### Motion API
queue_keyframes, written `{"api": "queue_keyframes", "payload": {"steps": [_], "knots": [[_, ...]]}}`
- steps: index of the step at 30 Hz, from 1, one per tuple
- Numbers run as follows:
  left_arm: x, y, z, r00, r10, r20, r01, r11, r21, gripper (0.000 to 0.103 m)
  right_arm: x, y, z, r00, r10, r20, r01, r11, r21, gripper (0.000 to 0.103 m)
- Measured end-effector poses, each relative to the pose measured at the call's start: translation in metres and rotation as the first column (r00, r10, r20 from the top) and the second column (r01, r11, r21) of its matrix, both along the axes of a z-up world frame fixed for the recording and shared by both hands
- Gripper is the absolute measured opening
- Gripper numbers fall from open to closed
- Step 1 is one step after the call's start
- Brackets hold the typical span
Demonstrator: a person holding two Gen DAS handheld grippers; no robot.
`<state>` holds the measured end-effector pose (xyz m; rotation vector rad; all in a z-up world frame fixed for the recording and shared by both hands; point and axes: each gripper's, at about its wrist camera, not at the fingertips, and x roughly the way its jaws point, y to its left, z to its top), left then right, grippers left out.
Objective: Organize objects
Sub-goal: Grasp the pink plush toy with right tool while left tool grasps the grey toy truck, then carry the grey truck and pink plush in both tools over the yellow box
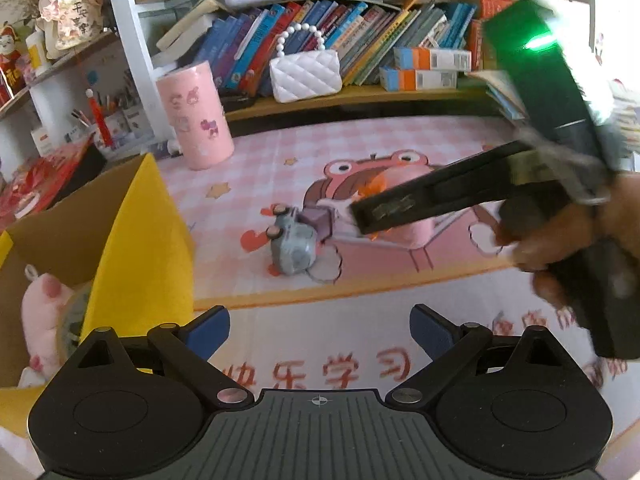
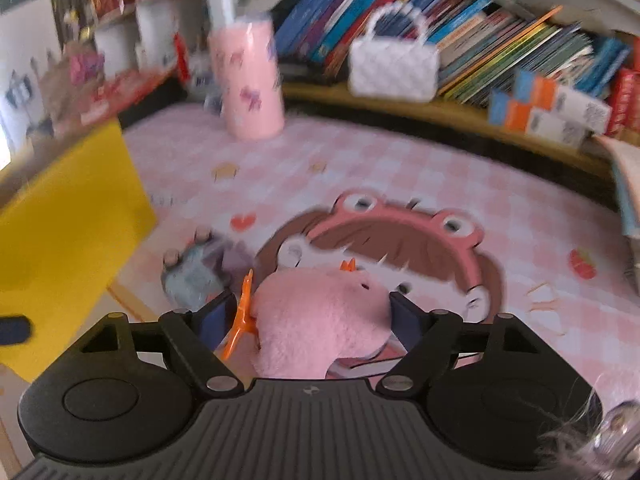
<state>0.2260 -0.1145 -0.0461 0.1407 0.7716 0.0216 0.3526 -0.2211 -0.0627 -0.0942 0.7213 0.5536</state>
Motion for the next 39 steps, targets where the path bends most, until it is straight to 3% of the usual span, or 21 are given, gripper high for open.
{"api": "queue_keyframes", "payload": {"steps": [4,10,16,20,21,25,33,39], "knots": [[0.022,-0.003,-0.004,0.999,0.014,0.037,-0.014,1.0,-0.005,0.098,-0.011,-0.033,0.021,0.994,-0.102,0.027,0.1,0.993,0.065,0.08],[0.07,0.012,-0.022,0.989,0.142,0.035,-0.14,0.989,-0.044,0.092,-0.036,-0.073,0.03,0.977,-0.214,-0.006,0.213,0.972,0.1,0.08],[0.104,0.02,-0.036,0.977,0.213,0.031,-0.21,0.973,-0.093,0.075,-0.071,-0.08,0.026,0.979,-0.198,-0.041,0.201,0.977,0.079,0.08],[0.113,0.019,-0.048,0.979,0.205,0.001,-0.204,0.975,-0.09,0.047,-0.088,-0.082,0.023,0.98,-0.186,-0.064,0.191,0.979,0.074,0.08],[0.113,0.018,-0.049,0.98,0.197,-0.002,-0.197,0.977,-0.079,0.04,-0.091,-0.082,0.022,0.981,-0.183,-0.071,0.188,0.979,0.076,0.08],[0.1,0.02,-0.046,0.984,0.178,0.004,-0.177,0.98,-0.086,0.04,-0.099,-0.082,0.02,0.98,-0.181,-0.076,0.186,0.98,0.063,0.08],[0.05,0.028,-0.014,0.992,0.122,0.015,-0.117,0.973,-0.197,0.04,-0.114,-0.08,0.019,0.973,-0.218,-0.075,0.222,0.974,0.041,0.08],[0.002,0.032,0.009,0.999,0.029,0.036,-0.018,0.963,-0.268,0.04,-0.138,-0.071,0.019,0.967,-0.241,-0.079,0.243,0.97,0.015,0.08]]}}
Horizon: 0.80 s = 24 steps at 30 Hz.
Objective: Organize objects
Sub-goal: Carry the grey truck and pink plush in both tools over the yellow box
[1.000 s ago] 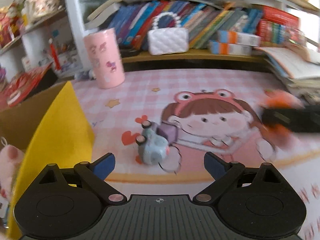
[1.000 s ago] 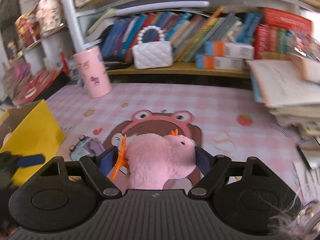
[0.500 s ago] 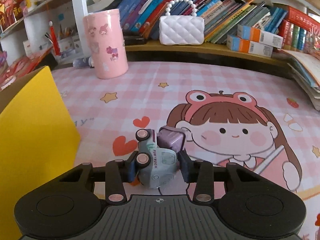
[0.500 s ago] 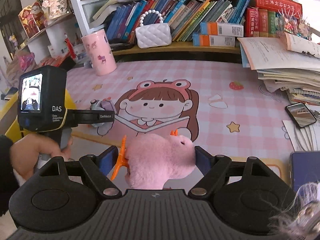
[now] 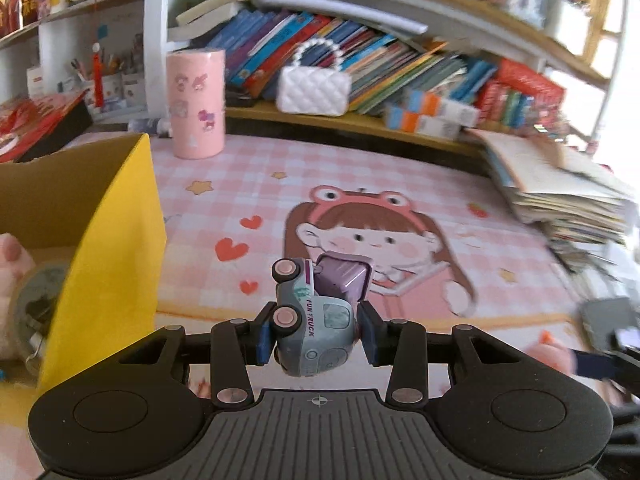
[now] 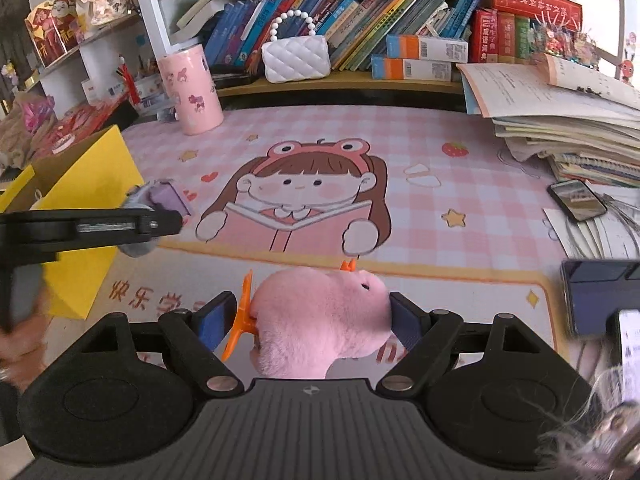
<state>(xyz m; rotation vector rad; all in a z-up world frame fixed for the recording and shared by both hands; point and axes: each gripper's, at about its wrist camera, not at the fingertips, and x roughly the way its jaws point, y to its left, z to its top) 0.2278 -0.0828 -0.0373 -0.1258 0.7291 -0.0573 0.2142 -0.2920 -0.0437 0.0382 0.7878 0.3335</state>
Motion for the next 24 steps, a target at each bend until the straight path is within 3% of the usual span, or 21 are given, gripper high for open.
{"api": "queue_keyframes", "payload": {"steps": [7,12,24], "knots": [[-0.06,0.013,0.003,0.999,-0.047,-0.014,0.045,0.996,-0.083,0.04,-0.035,0.018,0.005,1.0,-0.019,0.008,0.019,0.999,-0.04,0.08],[-0.089,0.029,-0.004,0.997,-0.066,-0.034,0.062,0.994,-0.093,0.04,-0.062,0.041,0.01,1.0,-0.014,0.015,0.015,0.996,-0.086,0.08],[-0.167,0.104,0.006,1.0,0.005,-0.029,-0.009,0.993,-0.12,0.04,-0.13,0.12,0.02,0.998,0.066,0.023,-0.063,0.993,-0.101,0.08]]}}
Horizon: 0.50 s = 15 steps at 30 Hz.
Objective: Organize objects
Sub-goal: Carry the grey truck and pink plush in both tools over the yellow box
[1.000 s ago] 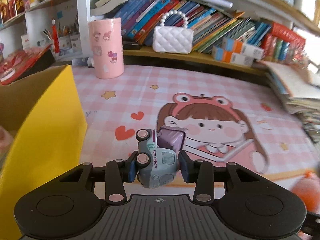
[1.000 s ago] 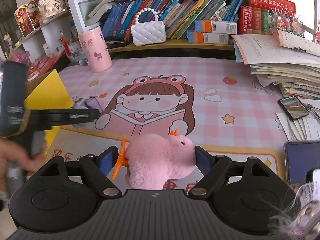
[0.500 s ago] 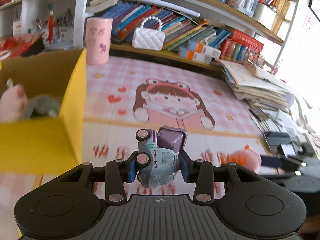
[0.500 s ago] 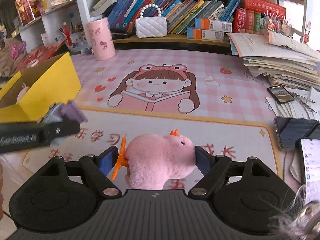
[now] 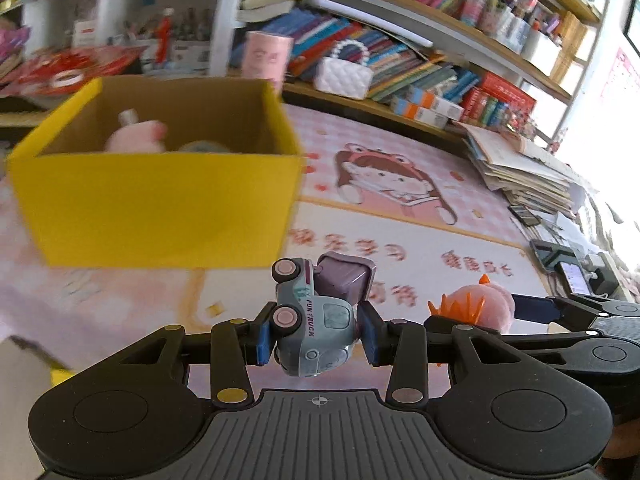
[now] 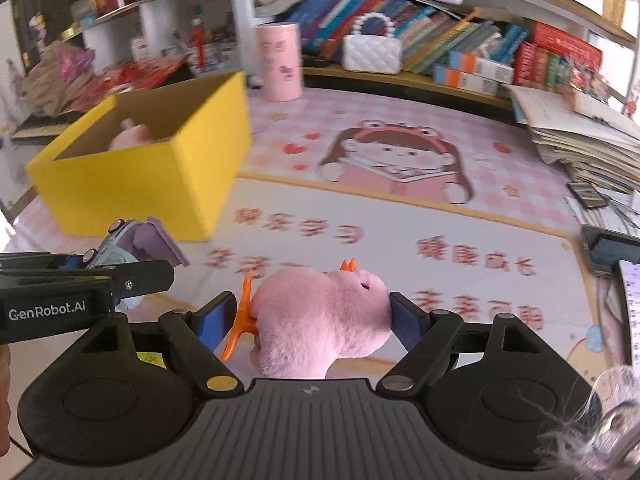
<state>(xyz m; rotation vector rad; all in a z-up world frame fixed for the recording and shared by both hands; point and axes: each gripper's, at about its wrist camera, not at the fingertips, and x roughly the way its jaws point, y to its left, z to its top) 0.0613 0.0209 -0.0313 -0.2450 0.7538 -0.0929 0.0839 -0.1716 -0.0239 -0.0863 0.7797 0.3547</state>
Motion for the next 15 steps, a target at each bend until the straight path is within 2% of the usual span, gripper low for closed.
{"api": "queue_keyframes", "payload": {"steps": [8,15], "knots": [[-0.048,0.057,0.011,0.993,0.117,0.025,-0.117,0.993,-0.004,0.04,-0.035,0.059,0.008,0.995,0.098,0.023,-0.099,0.995,0.016,0.08],[-0.077,0.09,0.015,0.983,0.179,0.041,-0.179,0.984,-0.004,0.04,-0.06,0.096,0.012,0.985,0.167,0.047,-0.168,0.986,0.022,0.08]]}}
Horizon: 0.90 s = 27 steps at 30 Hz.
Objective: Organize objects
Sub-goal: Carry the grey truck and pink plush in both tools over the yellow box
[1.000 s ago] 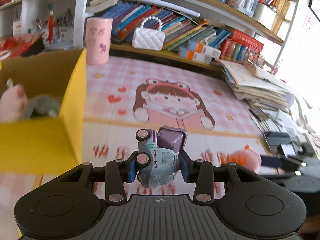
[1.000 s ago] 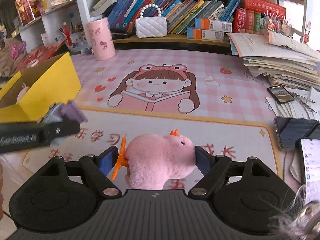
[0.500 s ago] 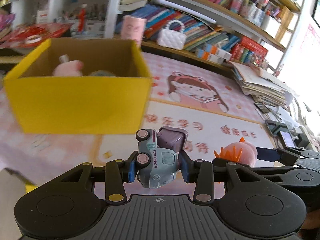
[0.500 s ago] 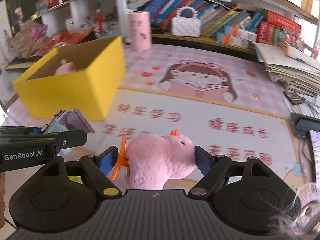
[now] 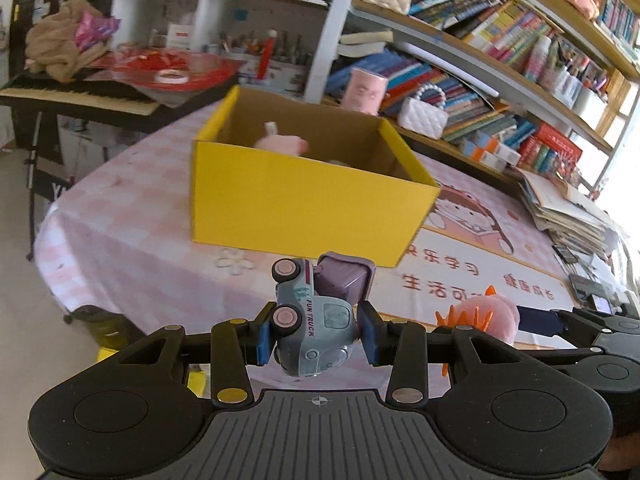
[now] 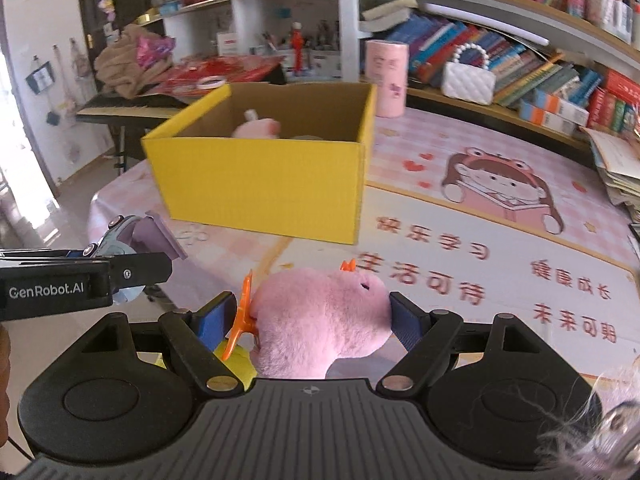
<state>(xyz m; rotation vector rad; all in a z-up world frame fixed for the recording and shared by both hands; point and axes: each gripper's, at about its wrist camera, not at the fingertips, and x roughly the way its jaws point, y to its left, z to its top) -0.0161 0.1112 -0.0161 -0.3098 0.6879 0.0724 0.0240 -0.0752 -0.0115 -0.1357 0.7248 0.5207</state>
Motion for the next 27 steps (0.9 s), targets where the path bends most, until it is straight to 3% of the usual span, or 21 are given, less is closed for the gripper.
{"api": "queue_keyframes", "payload": {"steps": [18,27], "knots": [[-0.023,0.041,0.006,0.999,0.005,0.045,-0.005,1.0,-0.004,0.04,-0.023,0.038,0.003,1.0,-0.014,0.015,0.014,1.0,0.005,0.08],[0.002,0.05,0.02,0.995,0.009,0.095,-0.008,1.0,-0.008,0.04,-0.006,0.047,0.013,0.998,0.006,0.065,-0.005,1.0,-0.017,0.08]]}}
